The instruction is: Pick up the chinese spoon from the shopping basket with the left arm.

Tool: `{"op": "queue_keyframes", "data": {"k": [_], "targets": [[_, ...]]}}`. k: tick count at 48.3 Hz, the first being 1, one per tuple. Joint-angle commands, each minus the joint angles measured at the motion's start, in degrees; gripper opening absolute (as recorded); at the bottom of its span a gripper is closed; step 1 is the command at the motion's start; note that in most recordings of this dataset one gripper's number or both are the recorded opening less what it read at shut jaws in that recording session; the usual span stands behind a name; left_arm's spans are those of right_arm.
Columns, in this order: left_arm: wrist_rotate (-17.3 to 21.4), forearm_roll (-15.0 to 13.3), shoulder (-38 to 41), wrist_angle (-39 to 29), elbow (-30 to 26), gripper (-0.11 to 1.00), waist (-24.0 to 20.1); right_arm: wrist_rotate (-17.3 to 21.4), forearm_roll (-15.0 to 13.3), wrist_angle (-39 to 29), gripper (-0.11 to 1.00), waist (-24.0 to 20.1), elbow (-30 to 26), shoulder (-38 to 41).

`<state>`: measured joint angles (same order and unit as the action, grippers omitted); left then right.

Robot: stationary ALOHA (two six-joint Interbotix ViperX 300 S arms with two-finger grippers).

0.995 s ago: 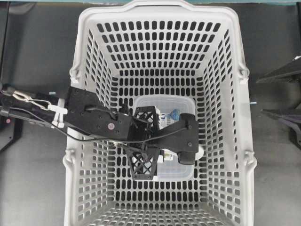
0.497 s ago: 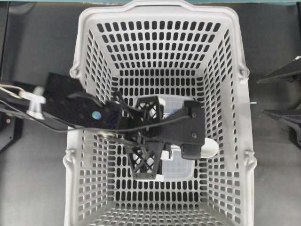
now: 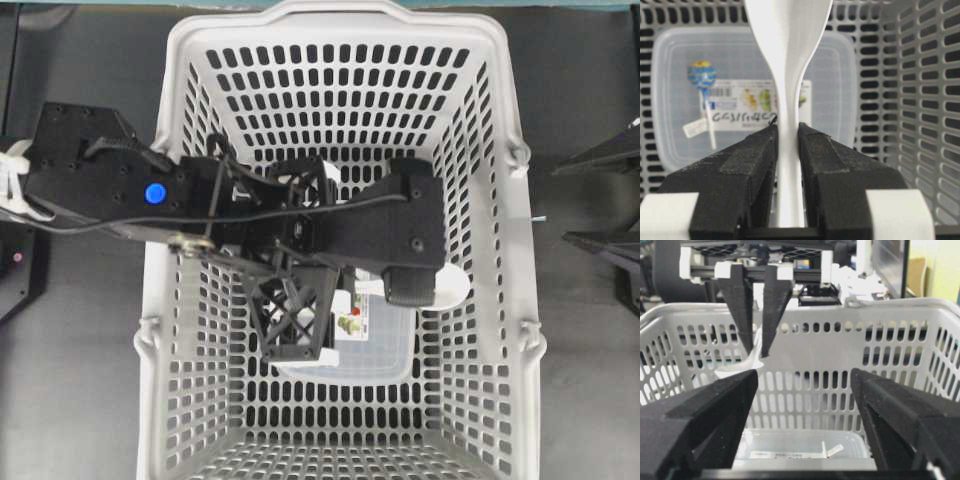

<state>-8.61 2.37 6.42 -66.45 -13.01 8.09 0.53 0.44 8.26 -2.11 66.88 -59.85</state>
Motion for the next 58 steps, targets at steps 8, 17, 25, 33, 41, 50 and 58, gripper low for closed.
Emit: {"op": "queue_keyframes", "data": {"k": [8, 17, 25, 33, 41, 50, 58], "targets": [[1.2, 0.2, -1.8, -0.2, -1.7, 0.13, -0.1, 0.1, 0.2, 0.2, 0.72, -0.2, -0.5, 0.4], [2.7, 0.2, -1.9, -0.2, -3.0, 0.13, -0.2, 0.1, 0.2, 0.2, 0.72, -0.2, -0.5, 0.3], [2.7, 0.2, -1.9, -0.5, -3.4, 0.13, -0.2, 0.1, 0.1, 0.2, 0.72, -0.2, -0.5, 0.4], [2.7, 0.2, -1.9, -1.7, -3.5, 0.13, -0.2, 0.1, 0.2, 0.2, 0.72, -0.2, -0.5, 0.4], [2.5, 0.2, -2.0, -2.5, -3.8, 0.13, -0.2, 0.1, 0.2, -0.2, 0.72, -0.2, -0.5, 0.4], [2.7, 0.2, -2.1, -2.5, -3.9, 0.13, -0.2, 0.1, 0.2, -0.5, 0.72, -0.2, -0.5, 0.4], [2.7, 0.2, -2.0, -2.5, -3.9, 0.13, -0.2, 0.1, 0.2, -0.4, 0.72, -0.2, -0.5, 0.4]]}}
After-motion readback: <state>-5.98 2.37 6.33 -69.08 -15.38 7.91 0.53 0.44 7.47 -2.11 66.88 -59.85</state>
